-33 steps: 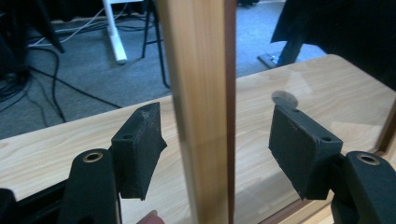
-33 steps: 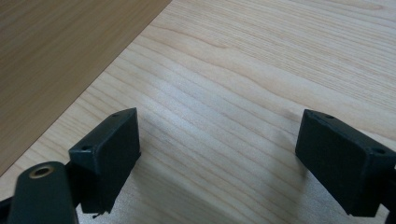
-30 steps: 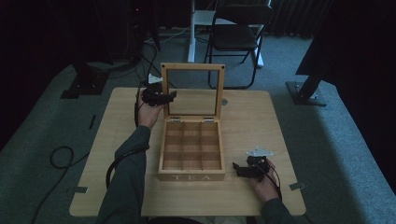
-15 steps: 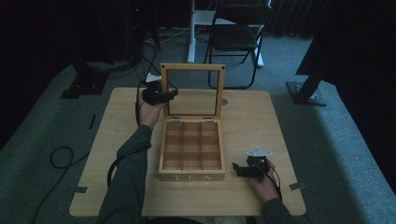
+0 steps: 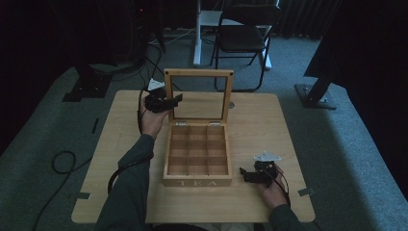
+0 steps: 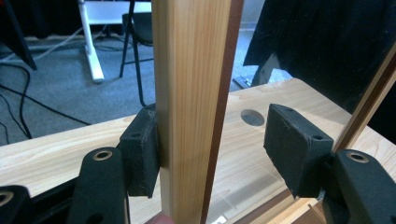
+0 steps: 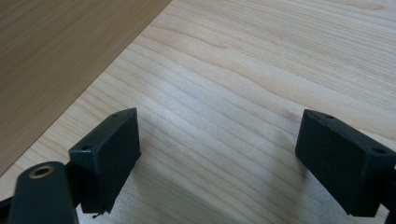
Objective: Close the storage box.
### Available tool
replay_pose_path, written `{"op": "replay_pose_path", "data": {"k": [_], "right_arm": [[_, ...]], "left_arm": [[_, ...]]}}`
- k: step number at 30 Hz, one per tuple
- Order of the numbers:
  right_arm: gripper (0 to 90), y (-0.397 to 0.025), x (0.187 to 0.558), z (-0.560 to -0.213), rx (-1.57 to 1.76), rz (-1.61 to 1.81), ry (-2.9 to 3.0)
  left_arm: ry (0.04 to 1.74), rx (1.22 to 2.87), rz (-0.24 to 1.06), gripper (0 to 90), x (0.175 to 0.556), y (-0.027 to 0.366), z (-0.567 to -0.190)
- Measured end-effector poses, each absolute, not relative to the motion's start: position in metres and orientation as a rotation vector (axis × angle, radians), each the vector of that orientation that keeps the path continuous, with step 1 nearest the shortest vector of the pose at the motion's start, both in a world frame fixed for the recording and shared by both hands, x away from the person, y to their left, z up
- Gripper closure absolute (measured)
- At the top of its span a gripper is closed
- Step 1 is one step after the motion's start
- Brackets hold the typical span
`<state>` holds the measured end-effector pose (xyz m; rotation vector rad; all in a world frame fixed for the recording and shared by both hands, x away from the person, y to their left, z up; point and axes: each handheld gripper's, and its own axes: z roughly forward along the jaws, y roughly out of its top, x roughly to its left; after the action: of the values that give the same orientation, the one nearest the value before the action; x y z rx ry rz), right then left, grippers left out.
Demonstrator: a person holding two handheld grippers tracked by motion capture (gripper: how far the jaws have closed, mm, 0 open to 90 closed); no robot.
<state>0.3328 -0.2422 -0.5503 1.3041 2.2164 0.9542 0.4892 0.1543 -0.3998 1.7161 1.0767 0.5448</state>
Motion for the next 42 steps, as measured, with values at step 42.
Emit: {"op": "replay_pose_path", "data": {"k": [42], "right_arm": [[13.4,-0.242,0.333,-0.55,1.305,0.956,2.214]], "left_arm": [[0.958,1.584,0.625,50.8,0.41,0.173,-0.358]]}}
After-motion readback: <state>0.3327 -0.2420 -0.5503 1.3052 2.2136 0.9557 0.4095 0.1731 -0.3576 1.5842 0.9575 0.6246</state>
